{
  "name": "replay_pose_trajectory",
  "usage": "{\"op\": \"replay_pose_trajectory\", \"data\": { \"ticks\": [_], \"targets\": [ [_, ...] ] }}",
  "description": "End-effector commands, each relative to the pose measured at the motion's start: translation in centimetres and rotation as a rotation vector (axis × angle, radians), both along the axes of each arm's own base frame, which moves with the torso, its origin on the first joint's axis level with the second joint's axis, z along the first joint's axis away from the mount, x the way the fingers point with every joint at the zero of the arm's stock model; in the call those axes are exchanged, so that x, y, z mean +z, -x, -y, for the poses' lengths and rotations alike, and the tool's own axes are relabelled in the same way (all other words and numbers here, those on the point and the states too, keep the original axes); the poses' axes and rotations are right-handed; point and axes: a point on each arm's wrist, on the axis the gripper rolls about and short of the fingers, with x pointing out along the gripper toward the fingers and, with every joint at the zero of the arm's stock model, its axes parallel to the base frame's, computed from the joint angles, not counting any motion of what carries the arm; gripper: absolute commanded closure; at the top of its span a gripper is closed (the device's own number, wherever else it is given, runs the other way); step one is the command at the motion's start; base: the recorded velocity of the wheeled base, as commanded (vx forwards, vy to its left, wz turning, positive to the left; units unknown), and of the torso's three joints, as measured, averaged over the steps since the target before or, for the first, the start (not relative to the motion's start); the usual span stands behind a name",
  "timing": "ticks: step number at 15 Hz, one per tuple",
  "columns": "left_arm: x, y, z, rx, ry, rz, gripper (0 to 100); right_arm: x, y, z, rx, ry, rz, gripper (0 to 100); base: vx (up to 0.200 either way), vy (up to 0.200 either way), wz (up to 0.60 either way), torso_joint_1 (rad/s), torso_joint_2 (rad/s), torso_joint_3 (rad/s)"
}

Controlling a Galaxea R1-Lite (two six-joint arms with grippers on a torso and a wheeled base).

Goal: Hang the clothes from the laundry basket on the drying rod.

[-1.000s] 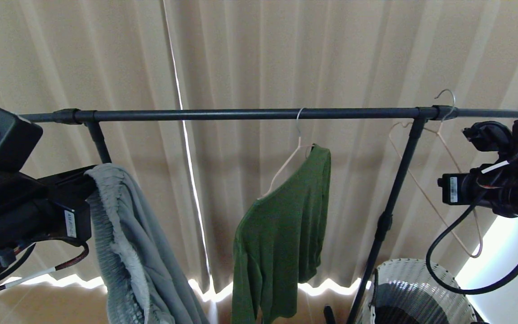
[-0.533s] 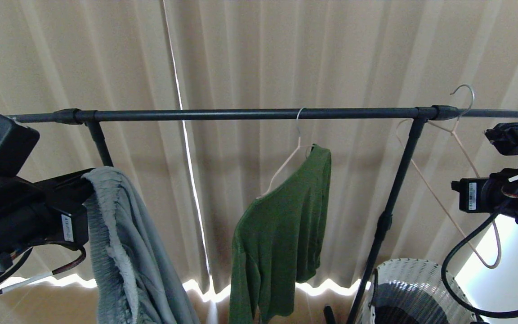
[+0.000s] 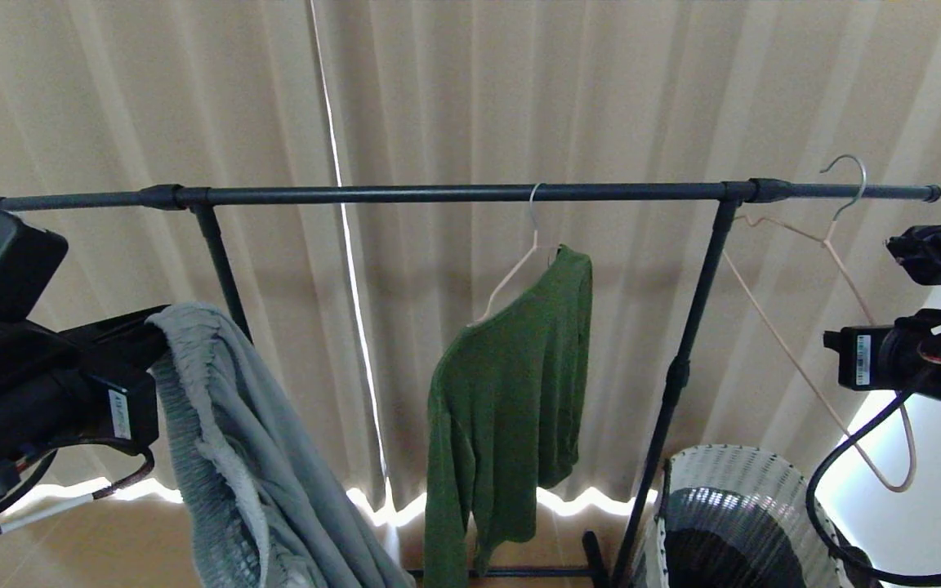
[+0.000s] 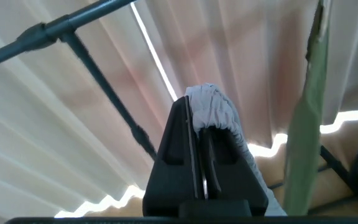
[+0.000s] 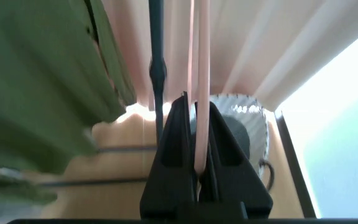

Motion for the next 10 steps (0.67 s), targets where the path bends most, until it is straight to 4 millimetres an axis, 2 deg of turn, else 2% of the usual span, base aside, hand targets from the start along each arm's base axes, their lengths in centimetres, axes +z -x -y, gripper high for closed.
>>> {"op": "replay_pose_trajectory", "data": {
  "ticks": [1, 4, 10],
  "targets": [
    [0.0, 0.0, 0.0, 0.000, 0.000, 0.000, 100, -0.1, 0.1, 0.0, 0.001, 0.000, -0.003, 100, -0.200, 0.000, 0.00, 0.002, 0.00, 0.002],
    [-0.1, 0.0, 0.0, -0.002, -0.005, -0.003, 100, -0.4, 0.2, 0.0, 0.001, -0.001, -0.013, 100, -0.200, 0.000, 0.00, 0.002, 0.00, 0.002],
    [-0.4, -0.1, 0.2, -0.012, -0.017, -0.013, 100, -0.4, 1.4, -0.2, 0.022, -0.007, -0.004, 100, 0.000, 0.000, 0.00, 0.000, 0.00, 0.000]
  ]
}}
